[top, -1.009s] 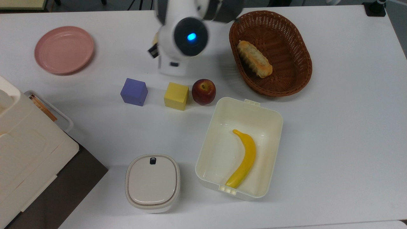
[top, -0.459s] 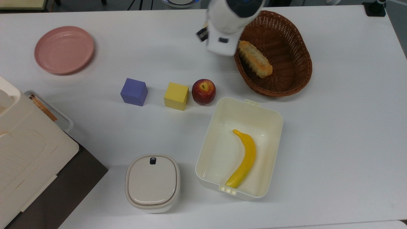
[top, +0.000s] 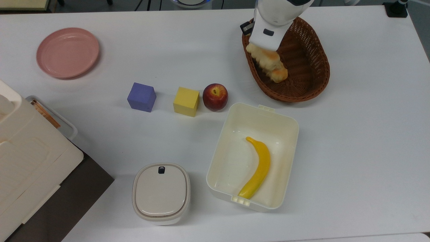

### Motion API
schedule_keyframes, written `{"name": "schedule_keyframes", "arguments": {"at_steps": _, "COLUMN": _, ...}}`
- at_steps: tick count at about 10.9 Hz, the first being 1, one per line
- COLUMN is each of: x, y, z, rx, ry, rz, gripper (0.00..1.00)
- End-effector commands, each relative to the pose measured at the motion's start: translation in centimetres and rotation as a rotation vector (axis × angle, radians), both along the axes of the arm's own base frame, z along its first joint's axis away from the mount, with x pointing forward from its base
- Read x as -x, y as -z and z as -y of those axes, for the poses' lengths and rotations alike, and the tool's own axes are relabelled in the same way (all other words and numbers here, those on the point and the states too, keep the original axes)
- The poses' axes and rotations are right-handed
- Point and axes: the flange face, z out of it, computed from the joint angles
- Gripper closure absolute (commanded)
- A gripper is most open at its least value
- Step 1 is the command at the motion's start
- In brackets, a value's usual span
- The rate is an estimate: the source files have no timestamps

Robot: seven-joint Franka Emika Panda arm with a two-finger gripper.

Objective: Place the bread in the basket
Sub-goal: 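Lower the bread roll into the basket and open the gripper, then raise the open gripper up away from the basket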

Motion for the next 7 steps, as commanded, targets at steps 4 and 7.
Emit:
{"name": "schedule_keyframes", "arguments": {"at_steps": 4, "x": -2.9, "y": -3.9, "z": 8.3, "rx": 0.140, "ry": 0.122, "rz": 0.152, "gripper": 0.00}}
{"name": "schedule_keyframes", "arguments": {"at_steps": 7, "x": -5.8, "y": -4.4, "z": 17.1, "rx": 0.171, "ry": 0.260, "rz": 0.263, "gripper": 0.00}}
